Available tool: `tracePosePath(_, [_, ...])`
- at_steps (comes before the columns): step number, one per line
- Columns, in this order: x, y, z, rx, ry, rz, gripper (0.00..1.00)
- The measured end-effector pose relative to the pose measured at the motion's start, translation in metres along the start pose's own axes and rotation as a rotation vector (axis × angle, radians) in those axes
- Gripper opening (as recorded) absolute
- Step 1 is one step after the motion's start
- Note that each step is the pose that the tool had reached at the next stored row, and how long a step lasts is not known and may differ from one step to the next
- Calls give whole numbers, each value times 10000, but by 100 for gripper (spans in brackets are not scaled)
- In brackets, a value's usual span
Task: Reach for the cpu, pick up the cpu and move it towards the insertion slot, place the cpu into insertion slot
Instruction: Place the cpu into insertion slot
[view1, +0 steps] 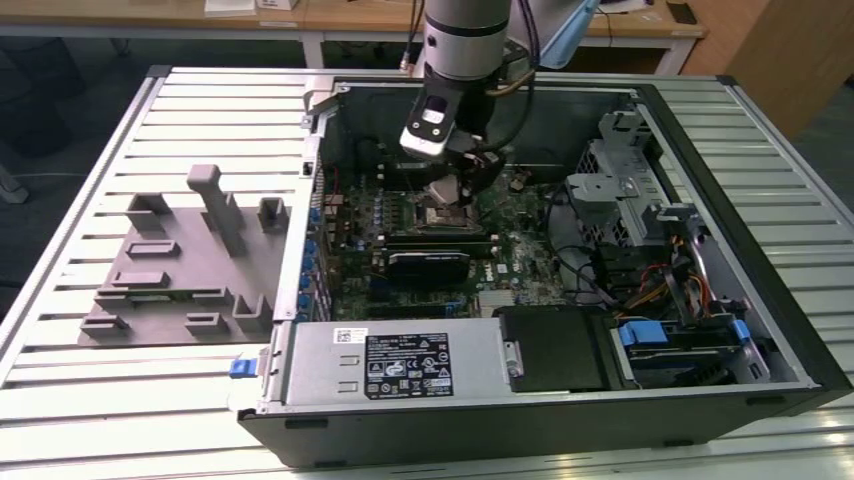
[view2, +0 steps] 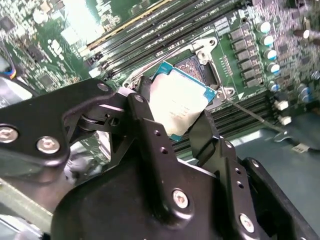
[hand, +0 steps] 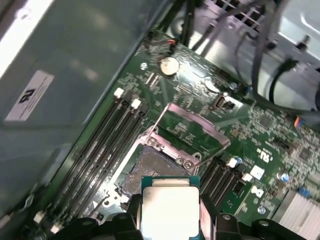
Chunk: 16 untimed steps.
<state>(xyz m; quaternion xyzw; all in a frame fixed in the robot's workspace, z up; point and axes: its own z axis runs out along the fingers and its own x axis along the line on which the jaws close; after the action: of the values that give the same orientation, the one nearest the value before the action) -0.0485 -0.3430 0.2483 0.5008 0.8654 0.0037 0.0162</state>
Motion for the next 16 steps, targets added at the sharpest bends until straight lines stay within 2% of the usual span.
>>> tracePosePath(16, [0,0,15,69,-65,2898,54])
